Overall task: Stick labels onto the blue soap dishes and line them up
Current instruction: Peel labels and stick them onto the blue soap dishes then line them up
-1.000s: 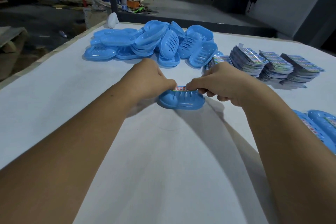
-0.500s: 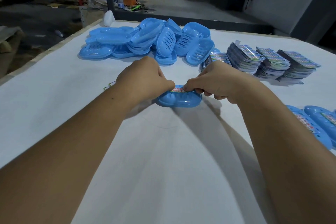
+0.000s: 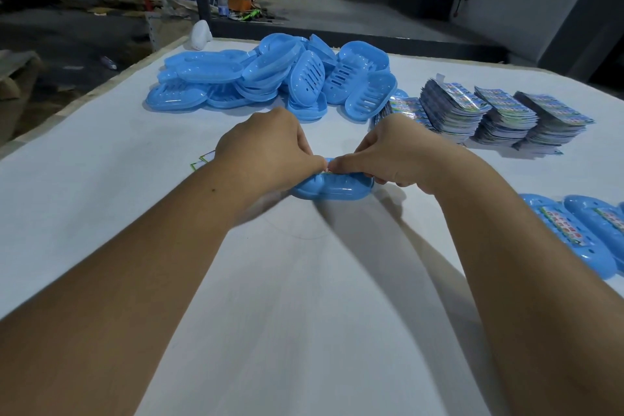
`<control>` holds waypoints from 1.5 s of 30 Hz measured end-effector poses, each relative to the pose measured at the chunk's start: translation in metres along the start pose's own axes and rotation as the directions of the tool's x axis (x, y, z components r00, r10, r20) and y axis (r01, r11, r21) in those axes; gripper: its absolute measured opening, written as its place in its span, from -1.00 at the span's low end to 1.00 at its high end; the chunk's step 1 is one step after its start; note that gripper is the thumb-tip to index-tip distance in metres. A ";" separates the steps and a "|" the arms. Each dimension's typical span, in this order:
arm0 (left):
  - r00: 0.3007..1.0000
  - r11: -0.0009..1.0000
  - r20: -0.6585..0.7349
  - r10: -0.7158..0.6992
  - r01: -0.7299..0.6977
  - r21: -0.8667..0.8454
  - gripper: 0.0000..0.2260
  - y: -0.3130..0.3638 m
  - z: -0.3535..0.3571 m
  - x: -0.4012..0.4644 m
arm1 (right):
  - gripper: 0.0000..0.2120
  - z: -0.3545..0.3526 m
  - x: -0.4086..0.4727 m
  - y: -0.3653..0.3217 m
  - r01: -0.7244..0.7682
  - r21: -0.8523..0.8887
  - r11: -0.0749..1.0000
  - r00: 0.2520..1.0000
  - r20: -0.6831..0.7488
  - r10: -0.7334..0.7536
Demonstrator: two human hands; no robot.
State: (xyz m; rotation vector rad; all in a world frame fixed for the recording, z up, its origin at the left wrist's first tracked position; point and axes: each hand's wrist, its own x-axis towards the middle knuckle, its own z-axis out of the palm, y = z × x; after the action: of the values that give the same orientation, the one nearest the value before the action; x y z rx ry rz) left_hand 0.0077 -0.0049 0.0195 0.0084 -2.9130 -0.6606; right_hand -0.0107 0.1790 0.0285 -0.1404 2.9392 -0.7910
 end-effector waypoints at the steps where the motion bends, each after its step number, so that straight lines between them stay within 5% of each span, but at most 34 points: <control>1: 1.000 1.000 -0.002 0.005 -0.005 0.006 -0.76 0.000 -0.001 0.000 | -0.44 0.000 0.001 0.001 0.005 -0.006 1.000 1.000 -0.005 -0.005; 6: 0.999 0.998 -0.040 0.022 -0.020 0.064 -0.66 -0.001 -0.002 0.000 | -0.33 -0.001 0.002 0.005 -0.016 0.013 1.000 1.000 0.017 0.015; 12: 0.999 0.999 0.004 -0.033 0.033 -0.017 -0.74 -0.009 -0.005 0.007 | -0.80 -0.011 0.003 0.013 -0.057 0.195 0.979 0.995 0.090 0.040; 16: 0.998 0.999 -0.055 -0.043 0.041 -0.030 -0.76 -0.013 -0.006 0.011 | -0.82 -0.011 0.004 0.013 0.054 0.231 0.971 0.997 -0.068 -0.039; 18: 0.996 0.999 -0.083 -0.042 0.042 -0.006 -0.79 -0.015 -0.005 0.011 | -0.75 -0.008 0.001 0.008 0.139 0.187 0.972 0.990 -0.061 -0.130; 22: 0.993 0.999 -0.116 -0.032 0.035 0.021 -0.82 -0.015 -0.003 0.012 | -0.30 0.007 -0.011 -0.004 0.252 0.030 0.967 0.962 0.100 -0.253; 27: 0.990 1.000 -0.135 -0.028 0.029 0.004 -0.82 -0.014 -0.001 0.013 | -0.23 0.023 -0.023 -0.004 0.271 -0.012 0.963 0.962 -0.017 -0.271; 35: 0.990 1.000 -0.144 0.001 0.000 0.007 -0.80 -0.012 0.001 0.008 | -0.31 0.013 -0.059 0.033 -0.005 -0.144 0.990 0.936 -0.348 -0.046; 45: 0.983 0.998 -0.174 0.055 -0.058 -0.012 -0.77 -0.011 0.008 0.000 | -0.40 0.017 -0.132 0.074 -0.316 -0.299 0.900 0.832 -0.544 0.111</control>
State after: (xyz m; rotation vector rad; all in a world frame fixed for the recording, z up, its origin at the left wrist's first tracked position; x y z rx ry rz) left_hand 0.0065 -0.0113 0.0077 -0.0184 -2.7303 -0.6406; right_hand 0.1171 0.2495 -0.0142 0.4555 3.4908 -0.2345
